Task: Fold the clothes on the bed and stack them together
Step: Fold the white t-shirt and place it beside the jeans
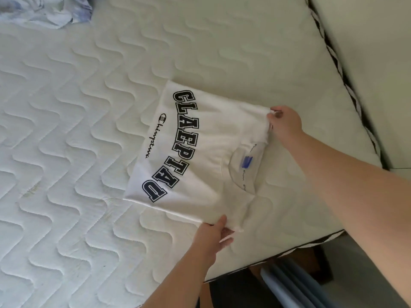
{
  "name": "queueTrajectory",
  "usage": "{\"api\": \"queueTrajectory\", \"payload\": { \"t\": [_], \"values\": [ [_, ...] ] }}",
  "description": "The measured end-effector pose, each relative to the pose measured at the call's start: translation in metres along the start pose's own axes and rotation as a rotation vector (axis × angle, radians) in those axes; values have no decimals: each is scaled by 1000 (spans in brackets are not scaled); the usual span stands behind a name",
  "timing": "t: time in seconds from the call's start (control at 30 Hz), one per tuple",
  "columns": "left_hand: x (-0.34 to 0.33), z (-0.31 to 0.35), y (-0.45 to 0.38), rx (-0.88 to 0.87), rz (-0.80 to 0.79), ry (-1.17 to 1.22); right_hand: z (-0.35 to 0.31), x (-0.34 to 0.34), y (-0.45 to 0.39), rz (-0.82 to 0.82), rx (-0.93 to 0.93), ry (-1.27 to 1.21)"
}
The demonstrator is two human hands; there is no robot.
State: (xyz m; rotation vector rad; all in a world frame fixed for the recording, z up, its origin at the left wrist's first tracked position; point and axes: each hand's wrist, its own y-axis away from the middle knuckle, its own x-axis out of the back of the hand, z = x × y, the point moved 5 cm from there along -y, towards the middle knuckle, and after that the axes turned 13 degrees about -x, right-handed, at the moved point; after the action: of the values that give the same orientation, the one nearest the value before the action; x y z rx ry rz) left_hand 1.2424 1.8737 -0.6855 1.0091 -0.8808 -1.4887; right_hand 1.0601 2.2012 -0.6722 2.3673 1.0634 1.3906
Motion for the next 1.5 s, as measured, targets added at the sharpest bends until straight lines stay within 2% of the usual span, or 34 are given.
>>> {"api": "queueTrajectory", "payload": {
  "t": [0.07, 0.13, 0.23, 0.33, 0.43, 0.6, 0.77, 0.9, 1.03, 1.1, 1.2, 1.37, 1.5],
  "values": [
    [-2, 7, 4, 58, -74, -325, 12, 0, -2, -47, -69, -9],
    [0, 18, 10, 96, -199, -681, 31, 4, 9, -24, -154, -42],
    [3, 38, 15, 111, -379, -989, 66, 4, 47, -9, -253, -59],
    [-4, 70, 10, -89, -496, -1086, 105, -10, 103, -95, -328, -38],
    [-23, 107, -7, -356, -488, -1159, 136, -25, 161, -178, -388, -52],
    [-65, 151, -44, -706, -492, -1364, 165, -52, 232, -147, -573, -226],
    [-107, 187, -66, -1024, -543, -1556, 171, -79, 281, -200, -772, -346],
    [-137, 207, -79, -1192, -506, -1676, 171, -94, 297, -196, -963, -501],
    [-166, 241, -87, -1393, -361, -1657, 166, -107, 303, -210, -1048, -793],
    [-180, 255, -101, -1340, -307, -1756, 163, -112, 307, -213, -1070, -909],
    [-195, 268, -123, -1113, -296, -1897, 157, -118, 311, -216, -1085, -1042],
    [-207, 296, -138, -1026, -314, -1735, 149, -124, 310, -185, -1176, -1259],
    [-213, 300, -152, -957, -416, -1775, 142, -127, 306, -132, -1221, -1343]
  ]
}}
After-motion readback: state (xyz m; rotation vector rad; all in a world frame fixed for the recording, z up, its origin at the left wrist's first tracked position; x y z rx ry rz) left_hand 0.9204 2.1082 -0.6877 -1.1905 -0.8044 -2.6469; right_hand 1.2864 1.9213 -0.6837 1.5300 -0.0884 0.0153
